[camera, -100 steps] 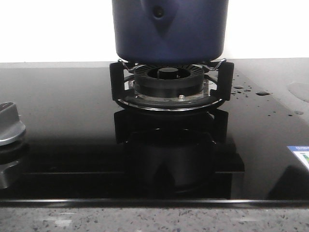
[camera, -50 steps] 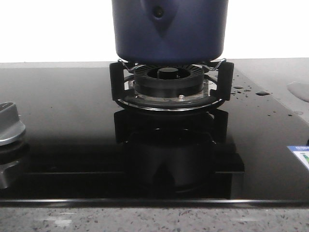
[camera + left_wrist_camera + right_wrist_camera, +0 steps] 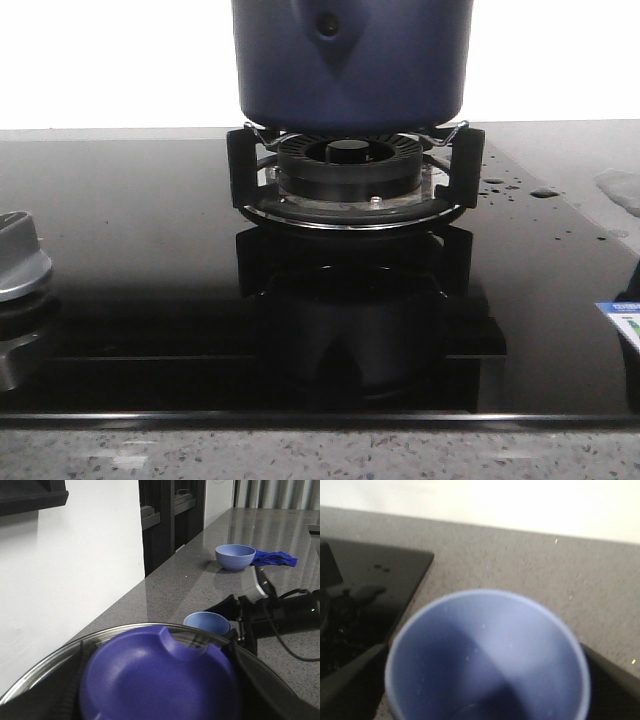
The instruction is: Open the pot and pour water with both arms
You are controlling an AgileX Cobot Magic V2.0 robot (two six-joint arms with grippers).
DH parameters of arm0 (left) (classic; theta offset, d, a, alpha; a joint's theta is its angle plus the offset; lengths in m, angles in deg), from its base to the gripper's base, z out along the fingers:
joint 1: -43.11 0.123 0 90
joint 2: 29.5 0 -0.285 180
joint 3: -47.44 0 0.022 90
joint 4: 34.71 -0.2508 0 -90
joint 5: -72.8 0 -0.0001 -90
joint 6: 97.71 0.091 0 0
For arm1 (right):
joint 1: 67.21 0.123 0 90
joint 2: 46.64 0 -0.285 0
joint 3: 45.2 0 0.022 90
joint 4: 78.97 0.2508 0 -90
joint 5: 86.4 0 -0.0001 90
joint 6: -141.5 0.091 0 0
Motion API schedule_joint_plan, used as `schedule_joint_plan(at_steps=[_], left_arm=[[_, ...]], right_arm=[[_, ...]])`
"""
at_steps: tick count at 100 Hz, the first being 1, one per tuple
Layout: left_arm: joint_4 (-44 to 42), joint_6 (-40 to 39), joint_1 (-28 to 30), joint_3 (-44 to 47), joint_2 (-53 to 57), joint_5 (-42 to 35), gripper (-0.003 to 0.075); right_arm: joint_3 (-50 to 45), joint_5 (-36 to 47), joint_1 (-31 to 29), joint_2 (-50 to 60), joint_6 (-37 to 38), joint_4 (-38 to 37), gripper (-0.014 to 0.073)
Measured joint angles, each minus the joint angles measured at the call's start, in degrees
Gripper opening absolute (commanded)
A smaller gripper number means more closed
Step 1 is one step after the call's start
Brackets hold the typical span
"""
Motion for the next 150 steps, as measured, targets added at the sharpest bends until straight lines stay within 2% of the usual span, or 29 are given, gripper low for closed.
schedule_joint_plan(at_steps=[12, 36, 43, 52, 57, 70, 73, 127, 134, 146, 150], left_arm=[[1.13, 1.89, 0.0, 0.0, -0.65, -0.24, 0.0239], [9.47, 8.89, 0.0, -1.11, -5.77, -1.41, 0.0239], [9.97, 9.49, 0.0, -2.69, -8.07, -1.79, 0.0239], [10.25, 9.75, 0.0, -4.92, -11.07, -1.9, 0.0239], [10.25, 9.75, -0.23, -6.41, -12.55, -1.9, 0.0239], [10.25, 9.97, -1.41, -9.67, -16.3, -2.18, 0.0239], [10.25, 9.97, -1.9, -10.21, -17.05, -2.26, 0.0239], [10.62, 10.31, -3.45, -12.03, -25.45, -3.27, 0.0251], [10.62, 10.31, -3.45, -12.24, -25.57, -3.27, 0.0298], [10.4, 10.31, -3.45, -12.28, -25.57, -3.19, 0.0482], [10.42, 10.14, -3.45, -12.28, -25.57, -3.13, 0.052]], right_arm=[[0.0, 0.37, 0.0, 5.1, 0.48, 0.0, 0.065], [0.0, 0.67, 0.23, 14.86, 0.82, 0.0, 0.0647], [0.0, 0.67, 0.86, 17.13, 0.82, 0.0, 0.0613], [0.0, 0.67, 1.91, 19.88, 1.07, 0.0, 0.0472], [0.0, 0.67, 2.57, 21.23, 1.16, 0.0, 0.0358], [0.0, 0.26, 3.64, 24.68, 1.29, 0.0, -0.0018], [0.0, 0.26, 3.64, 25.29, 1.29, 0.0, -0.0067], [0.0, -2.81, 3.97, 29.62, 1.41, 0.0, -0.0065], [0.0, -3.11, 3.97, 29.62, 1.64, 0.0, -0.0065], [0.0, -3.83, 3.97, 29.62, 1.64, 0.0, -0.0065], [0.0, -3.92, 3.97, 29.62, 1.64, 0.0, -0.0065]])
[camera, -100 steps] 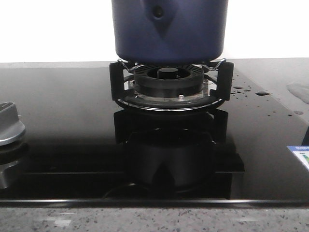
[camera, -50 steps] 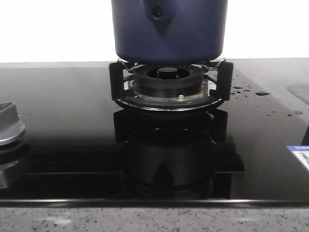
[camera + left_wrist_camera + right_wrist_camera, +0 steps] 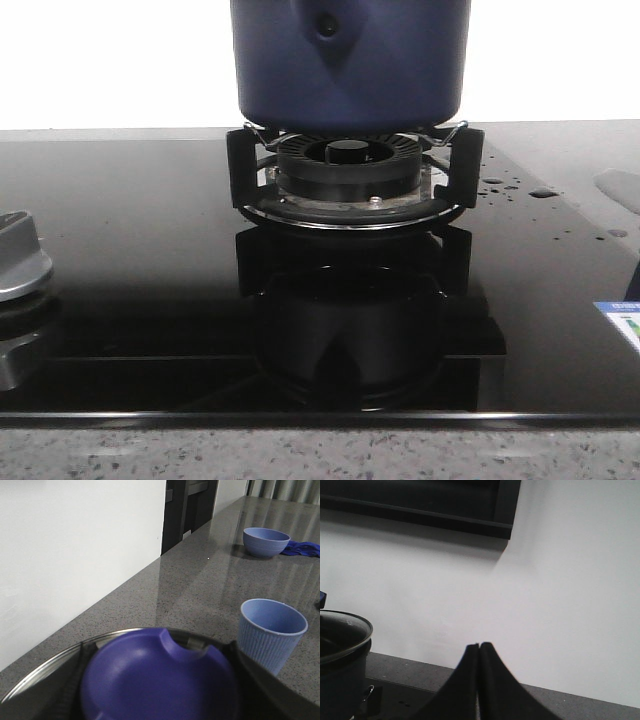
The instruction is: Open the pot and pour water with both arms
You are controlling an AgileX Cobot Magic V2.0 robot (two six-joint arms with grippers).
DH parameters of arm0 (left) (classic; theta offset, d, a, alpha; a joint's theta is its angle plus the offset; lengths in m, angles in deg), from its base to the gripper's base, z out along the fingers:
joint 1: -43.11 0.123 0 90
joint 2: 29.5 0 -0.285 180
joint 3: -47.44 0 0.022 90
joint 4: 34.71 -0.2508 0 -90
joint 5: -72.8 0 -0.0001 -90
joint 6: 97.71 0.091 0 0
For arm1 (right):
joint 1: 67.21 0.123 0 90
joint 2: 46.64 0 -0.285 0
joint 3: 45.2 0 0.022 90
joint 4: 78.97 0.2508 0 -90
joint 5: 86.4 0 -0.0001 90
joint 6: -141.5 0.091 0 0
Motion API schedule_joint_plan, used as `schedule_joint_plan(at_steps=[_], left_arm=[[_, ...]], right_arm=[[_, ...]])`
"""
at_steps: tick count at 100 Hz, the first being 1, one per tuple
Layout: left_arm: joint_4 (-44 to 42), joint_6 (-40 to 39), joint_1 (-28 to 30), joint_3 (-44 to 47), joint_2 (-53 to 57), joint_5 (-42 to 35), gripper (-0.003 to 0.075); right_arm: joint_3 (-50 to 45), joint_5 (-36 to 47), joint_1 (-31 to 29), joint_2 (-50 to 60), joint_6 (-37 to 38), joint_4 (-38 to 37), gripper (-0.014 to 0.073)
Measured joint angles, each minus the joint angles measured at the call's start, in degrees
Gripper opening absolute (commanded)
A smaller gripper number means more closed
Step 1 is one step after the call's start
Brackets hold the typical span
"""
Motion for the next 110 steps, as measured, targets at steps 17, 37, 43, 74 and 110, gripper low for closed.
schedule_joint_plan(at_steps=[17, 37, 43, 74, 110], left_arm=[[0.0, -2.07, 0.0, 0.0, 0.61, 0.13, 0.0544], [0.0, -2.54, 0.12, 0.0, 5.69, 0.13, 0.049], [-0.5, -3.44, 0.64, 0.0, 7.95, -0.07, 0.0392], [-14.42, -16.88, 5.47, 5.61, 27.86, -6.68, 0.009], [-15.72, -18.49, 7.07, 39.51, 59.1, -20.8, 0.0003]], right_arm=[[0.0, 0.0, 0.0, 0.0, 0.0, 0.0, -0.0065], [0.0, -0.03, 0.0, 0.0, 0.0, 0.0, -0.0065], [0.0, -0.03, 0.11, 0.0, 0.0, 0.0, -0.0065], [-0.21, -5.92, 6.51, 1.34, -0.02, -2.4, -0.0066], [-1.8, -7.53, 16.56, 6.35, 4.63, -2.79, -0.0067]])
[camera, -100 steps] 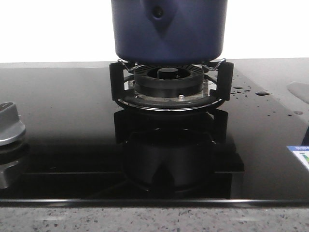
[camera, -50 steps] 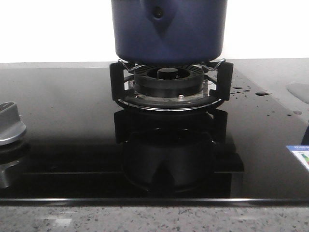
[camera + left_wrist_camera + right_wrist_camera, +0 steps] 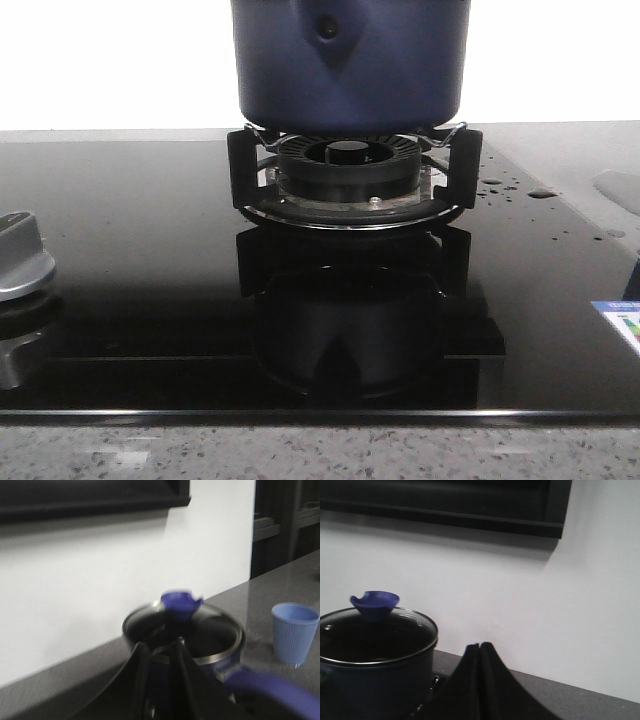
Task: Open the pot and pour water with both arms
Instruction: 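Lower the glass lid onto the saucepan and release with the left gripper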
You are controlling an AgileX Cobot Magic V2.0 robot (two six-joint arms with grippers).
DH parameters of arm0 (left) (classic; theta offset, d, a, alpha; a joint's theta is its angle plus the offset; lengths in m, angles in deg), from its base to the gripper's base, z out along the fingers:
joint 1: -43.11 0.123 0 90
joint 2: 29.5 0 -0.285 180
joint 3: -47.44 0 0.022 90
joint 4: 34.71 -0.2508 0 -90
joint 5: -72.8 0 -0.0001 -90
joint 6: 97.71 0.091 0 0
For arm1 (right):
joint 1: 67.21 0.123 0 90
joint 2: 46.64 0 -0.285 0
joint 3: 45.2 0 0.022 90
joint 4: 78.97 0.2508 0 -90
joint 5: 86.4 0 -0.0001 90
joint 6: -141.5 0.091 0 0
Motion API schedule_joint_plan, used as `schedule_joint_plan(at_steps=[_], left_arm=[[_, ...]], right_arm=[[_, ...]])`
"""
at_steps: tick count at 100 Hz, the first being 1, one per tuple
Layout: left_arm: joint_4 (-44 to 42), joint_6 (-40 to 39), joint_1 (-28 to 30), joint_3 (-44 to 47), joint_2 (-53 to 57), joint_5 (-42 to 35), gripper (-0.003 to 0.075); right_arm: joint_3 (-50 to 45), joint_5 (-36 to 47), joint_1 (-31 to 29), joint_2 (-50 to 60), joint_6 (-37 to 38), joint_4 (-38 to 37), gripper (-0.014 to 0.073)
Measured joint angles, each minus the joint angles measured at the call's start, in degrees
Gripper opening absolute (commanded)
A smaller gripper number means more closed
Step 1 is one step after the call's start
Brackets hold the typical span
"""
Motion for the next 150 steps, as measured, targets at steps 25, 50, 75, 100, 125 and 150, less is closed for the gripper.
schedule_joint_plan(at_steps=[25, 50, 75, 100, 125, 150], left_arm=[[0.0, 0.0, 0.0, 14.57, 13.74, -3.28, -0.002], [0.0, 0.0, 0.0, 15.81, 16.65, -3.39, -0.002], [0.0, 0.0, 0.0, 15.81, 16.65, -3.39, -0.002], [0.0, 0.0, 0.0, 15.81, 16.65, -3.39, -0.002], [0.0, 0.76, 0.0, 15.81, 16.65, -6.53, -0.002], [-18.04, -9.51, 2.76, 17.36, 17.5, -8.08, -0.002]], right_arm=[[0.0, 0.0, 4.62, 4.1, 0.59, 0.0, -0.0067], [0.0, 0.0, 4.84, 4.45, 0.99, -0.09, -0.0067], [0.0, 0.0, 4.84, 4.45, 0.99, -0.12, -0.0067], [0.0, 0.0, 4.84, 4.45, 0.99, -0.12, -0.0067], [0.0, 0.0, 4.84, 4.45, 0.99, -0.22, -0.0067], [0.0, 0.0, 4.84, 4.45, 0.99, -0.22, -0.0067]])
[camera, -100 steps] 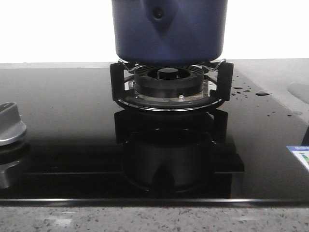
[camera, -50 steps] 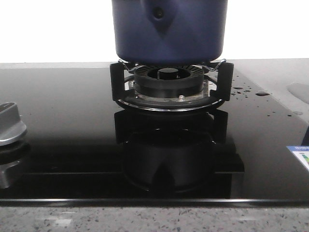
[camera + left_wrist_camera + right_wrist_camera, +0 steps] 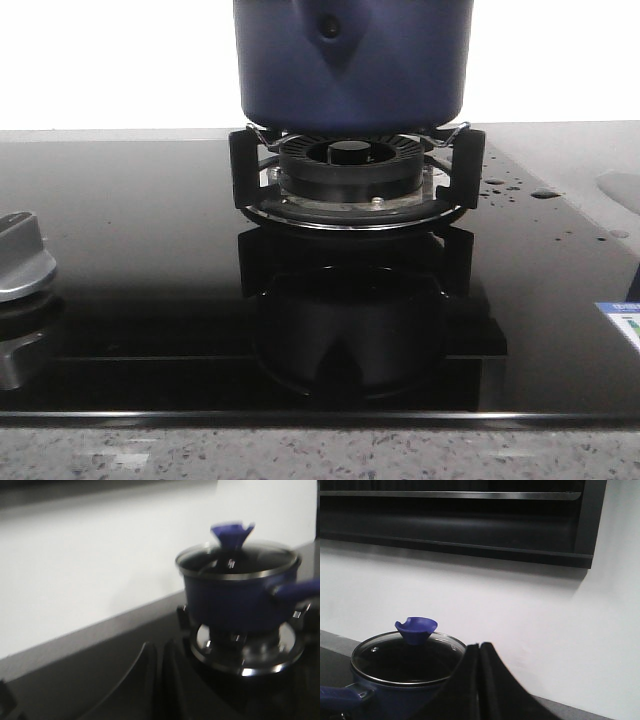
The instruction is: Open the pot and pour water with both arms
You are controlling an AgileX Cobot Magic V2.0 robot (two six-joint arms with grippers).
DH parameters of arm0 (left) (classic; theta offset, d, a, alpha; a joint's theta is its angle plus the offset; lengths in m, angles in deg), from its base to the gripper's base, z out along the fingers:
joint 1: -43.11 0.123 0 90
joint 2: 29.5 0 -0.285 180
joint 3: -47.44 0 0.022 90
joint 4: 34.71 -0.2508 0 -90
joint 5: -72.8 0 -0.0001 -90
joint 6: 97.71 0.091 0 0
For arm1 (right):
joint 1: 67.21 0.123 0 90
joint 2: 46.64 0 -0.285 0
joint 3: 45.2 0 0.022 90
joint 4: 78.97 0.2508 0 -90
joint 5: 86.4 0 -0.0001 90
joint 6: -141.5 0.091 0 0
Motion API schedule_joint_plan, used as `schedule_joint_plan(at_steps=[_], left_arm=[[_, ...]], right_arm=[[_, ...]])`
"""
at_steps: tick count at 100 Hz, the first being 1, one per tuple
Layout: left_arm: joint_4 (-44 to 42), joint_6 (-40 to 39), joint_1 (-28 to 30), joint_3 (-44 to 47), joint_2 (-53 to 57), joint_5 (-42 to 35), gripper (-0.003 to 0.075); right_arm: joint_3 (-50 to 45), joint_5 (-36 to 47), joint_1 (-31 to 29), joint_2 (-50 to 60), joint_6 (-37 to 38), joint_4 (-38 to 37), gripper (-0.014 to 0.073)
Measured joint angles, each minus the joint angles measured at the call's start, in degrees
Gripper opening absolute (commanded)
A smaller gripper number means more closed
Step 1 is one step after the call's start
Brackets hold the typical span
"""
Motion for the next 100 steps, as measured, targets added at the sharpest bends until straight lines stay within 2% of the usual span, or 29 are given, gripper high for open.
schedule_joint_plan(at_steps=[10, 15, 20, 27, 40, 59, 71, 83, 100], left_arm=[[-19.8, -21.89, 1.42, 1.73, 1.52, 1.21, -0.002], [-29.92, -31.17, 1.7, 3.09, 2.5, 1.21, -0.002], [-36.51, -38.33, 1.82, 4.73, 3.74, 0.65, -0.002], [-41.79, -43.99, 1.82, 7.49, 5.97, -1.68, -0.002], [-46.56, -49.11, 1.82, 13.85, 11.36, -8.84, -0.002], [-64.67, -70.16, 1.82, 21.02, 18.93, -11.66, -0.002], [-68.92, -75.22, 1.82, 23.49, 21.9, -10.91, -0.002], [-69.57, -76.11, 1.82, 23.49, 23.71, -11.44, -0.002], [-69.7, -77.8, 1.82, 23.49, 24.3, -4.39, -0.002]], right_arm=[[0.0, 0.0, 0.0, 0.0, 0.0, 0.0, -0.0067], [0.0, 0.0, 0.0, 0.0, 0.0, 0.0, -0.0067], [0.0, 0.0, 0.0, 0.0, 0.0, 0.0, -0.0067], [0.0, 0.0, 0.0, 0.0, 0.0, 0.0, -0.0067], [0.0, 0.0, 0.0, 0.0, 0.0, 0.0, -0.0067], [0.0, 0.0, 0.0, 0.0, 0.0, 0.0, -0.0067], [0.0, 0.0, 0.0, 0.0, 0.0, 0.0, -0.0067], [0.0, 0.0, 0.0, 0.0, 0.0, 0.0, -0.0067], [0.0, 0.0, 0.0, 0.0, 0.0, 0.0, -0.0067]])
